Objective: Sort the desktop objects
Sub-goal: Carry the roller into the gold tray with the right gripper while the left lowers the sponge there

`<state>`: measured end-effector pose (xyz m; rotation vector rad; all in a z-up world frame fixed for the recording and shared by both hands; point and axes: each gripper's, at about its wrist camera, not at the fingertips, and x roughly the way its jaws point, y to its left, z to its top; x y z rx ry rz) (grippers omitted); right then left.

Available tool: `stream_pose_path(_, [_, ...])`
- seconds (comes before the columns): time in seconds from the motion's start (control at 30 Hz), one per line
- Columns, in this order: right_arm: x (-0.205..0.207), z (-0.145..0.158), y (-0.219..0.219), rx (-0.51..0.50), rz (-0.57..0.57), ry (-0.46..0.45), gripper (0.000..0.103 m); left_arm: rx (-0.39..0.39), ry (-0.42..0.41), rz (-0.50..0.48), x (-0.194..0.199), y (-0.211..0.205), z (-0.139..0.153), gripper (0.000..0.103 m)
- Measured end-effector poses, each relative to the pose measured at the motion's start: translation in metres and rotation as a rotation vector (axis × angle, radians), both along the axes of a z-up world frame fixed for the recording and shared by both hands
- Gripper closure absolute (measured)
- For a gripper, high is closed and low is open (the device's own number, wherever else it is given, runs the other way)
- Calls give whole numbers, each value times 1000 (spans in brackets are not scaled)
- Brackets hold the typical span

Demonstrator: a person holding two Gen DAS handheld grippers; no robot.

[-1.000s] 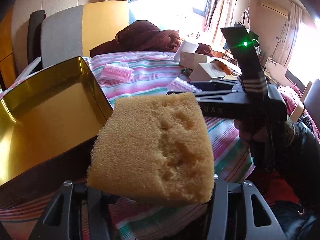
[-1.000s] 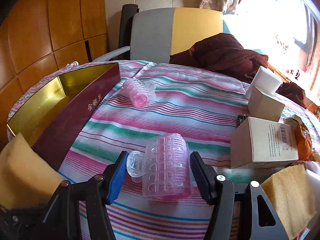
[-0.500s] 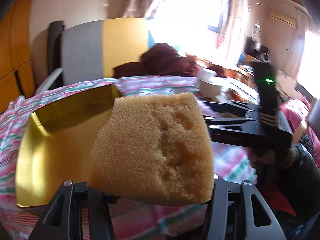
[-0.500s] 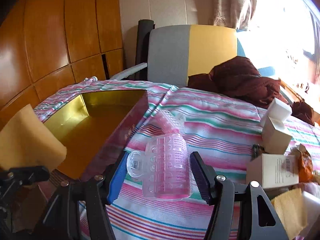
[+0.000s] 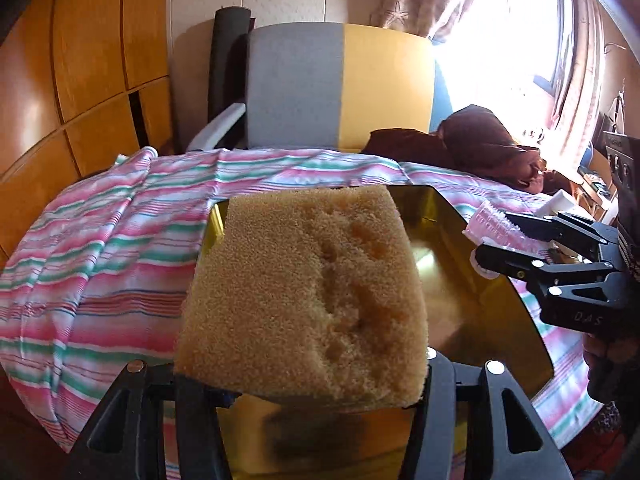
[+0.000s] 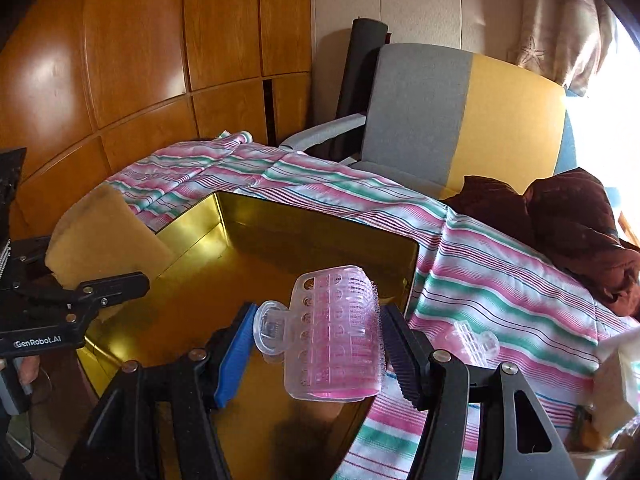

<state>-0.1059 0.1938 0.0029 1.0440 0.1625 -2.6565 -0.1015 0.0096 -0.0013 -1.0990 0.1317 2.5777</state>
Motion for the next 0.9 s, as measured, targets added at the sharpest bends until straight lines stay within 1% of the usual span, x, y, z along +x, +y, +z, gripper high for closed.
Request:
stream_pose_path(0.07, [-13,-3,-3,10,-10,-19,40,-12,6,16,-9,-6,0,48])
stream_pose_path(0.2, [-36,-10,-4,11,-39,-69,40,-27,-26,38,-31,-10,-6,48])
stream_pose_path(0.27, [-46,-14,-4,17,-57,-94,40,-46,-50,54,-44,-11,-9,48])
stream_pose_path(0.4, [-67,-23,-5,19,-87,-145,40,-23,-118,59,-67,-15,-16,48])
stream_pose_path(0.5, [-80,-31,-4,27,-104,-177,40,-38,-152,58,-80,-14,-23,48])
stream_pose_path(0.6, [-87,-31,-3,27,-110,-196,40,-56,-187,66,-92,-13,-30,48])
stream_pose_path(0.7, [-93,-31,-4,46,-114,-197,40,-43,-210,63,-103,-14,-33,48])
stream_pose_path(0.9, [-107,-34,-5,76,-113,-199,38,-14,-296,68,-134,-14,-44,47])
